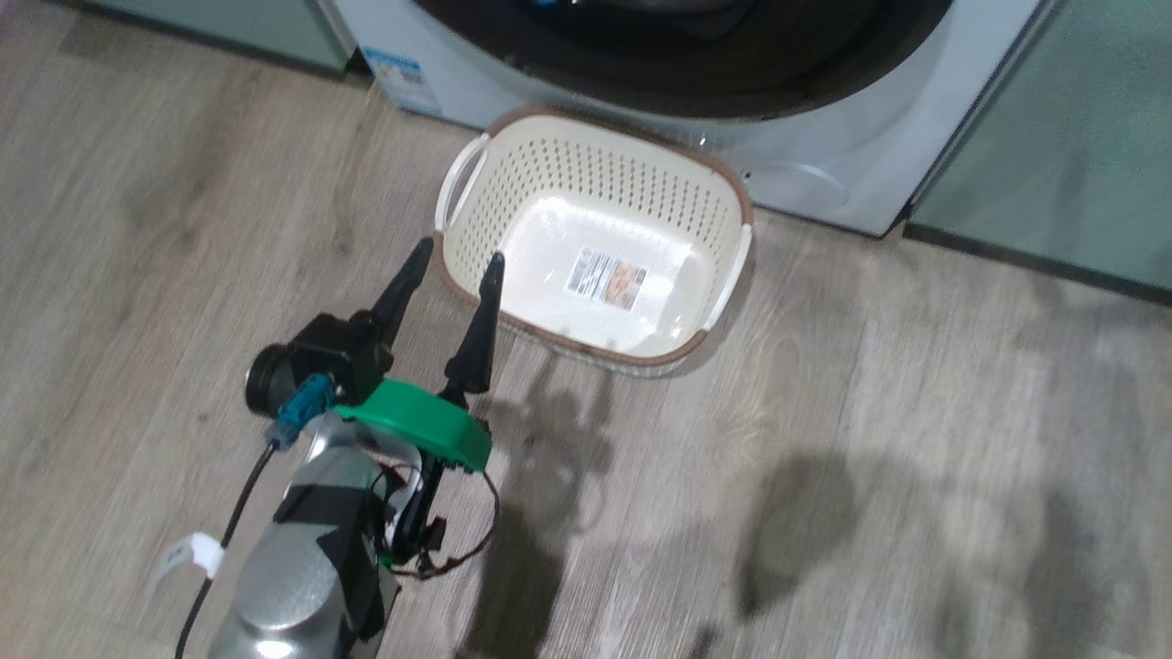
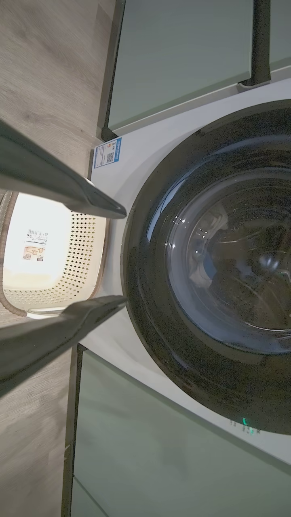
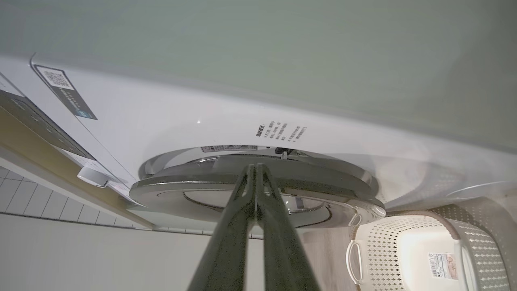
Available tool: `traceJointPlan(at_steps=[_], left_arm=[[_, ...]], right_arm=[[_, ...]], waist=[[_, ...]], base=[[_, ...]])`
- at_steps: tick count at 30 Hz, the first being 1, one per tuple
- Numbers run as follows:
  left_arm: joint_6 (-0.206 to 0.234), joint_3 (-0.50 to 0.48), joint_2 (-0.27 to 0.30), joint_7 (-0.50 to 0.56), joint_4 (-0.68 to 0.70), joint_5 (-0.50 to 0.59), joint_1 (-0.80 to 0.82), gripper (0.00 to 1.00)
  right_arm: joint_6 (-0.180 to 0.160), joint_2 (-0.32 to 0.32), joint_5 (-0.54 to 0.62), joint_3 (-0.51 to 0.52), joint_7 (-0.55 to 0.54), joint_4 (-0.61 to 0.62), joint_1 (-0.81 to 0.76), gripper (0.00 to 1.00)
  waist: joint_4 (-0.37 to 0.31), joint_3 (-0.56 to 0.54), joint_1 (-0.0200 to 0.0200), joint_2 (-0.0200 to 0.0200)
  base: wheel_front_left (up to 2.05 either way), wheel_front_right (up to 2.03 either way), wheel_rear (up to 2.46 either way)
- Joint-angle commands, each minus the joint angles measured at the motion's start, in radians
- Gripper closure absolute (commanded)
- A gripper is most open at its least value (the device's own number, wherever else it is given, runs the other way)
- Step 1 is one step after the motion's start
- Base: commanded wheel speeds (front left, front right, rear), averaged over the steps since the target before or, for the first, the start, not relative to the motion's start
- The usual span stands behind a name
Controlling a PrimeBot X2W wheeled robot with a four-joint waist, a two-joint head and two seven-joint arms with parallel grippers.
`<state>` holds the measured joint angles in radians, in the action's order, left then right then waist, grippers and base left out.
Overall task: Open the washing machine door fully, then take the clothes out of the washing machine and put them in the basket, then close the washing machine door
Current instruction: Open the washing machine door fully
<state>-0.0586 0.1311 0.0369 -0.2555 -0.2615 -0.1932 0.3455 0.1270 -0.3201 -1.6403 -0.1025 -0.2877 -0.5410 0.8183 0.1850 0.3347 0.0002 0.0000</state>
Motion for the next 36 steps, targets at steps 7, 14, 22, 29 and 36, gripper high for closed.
traceJointPlan(at_steps=[7, 14, 22, 29, 36], left_arm=[[0.011, -0.015, 0.013, -0.006, 0.052, -0.014, 0.065, 0.00], [0.021, 0.004, 0.013, -0.006, 0.065, -0.034, 0.097, 0.00], [0.033, 0.024, 0.013, -0.006, 0.073, -0.056, 0.123, 0.00], [0.042, 0.033, 0.013, -0.006, 0.087, -0.071, 0.145, 0.00], [0.048, 0.035, 0.013, -0.006, 0.091, -0.077, 0.161, 0.00]], right_arm=[[0.004, -0.026, 0.018, -0.031, -0.090, -0.033, 0.163, 1.00], [0.004, -0.015, 0.069, -0.076, -0.120, -0.086, 0.281, 1.00], [0.004, 0.017, 0.097, -0.115, -0.129, -0.128, 0.371, 1.00], [0.004, 0.040, 0.100, -0.136, -0.141, -0.149, 0.425, 1.00], [0.004, 0.060, 0.105, -0.156, -0.142, -0.157, 0.446, 1.00]], waist=[[0.031, 0.079, -0.0002, 0.0000], [0.052, 0.136, -0.0002, 0.0000], [0.074, 0.178, -0.0002, 0.0000], [0.088, 0.216, -0.0002, 0.0000], [0.091, 0.236, -0.0002, 0.0000]], base=[[0.00, 0.00, 0.00], [0.00, 0.00, 0.00], [0.00, 0.00, 0.00], [0.00, 0.00, 0.00], [0.00, 0.00, 0.00]])
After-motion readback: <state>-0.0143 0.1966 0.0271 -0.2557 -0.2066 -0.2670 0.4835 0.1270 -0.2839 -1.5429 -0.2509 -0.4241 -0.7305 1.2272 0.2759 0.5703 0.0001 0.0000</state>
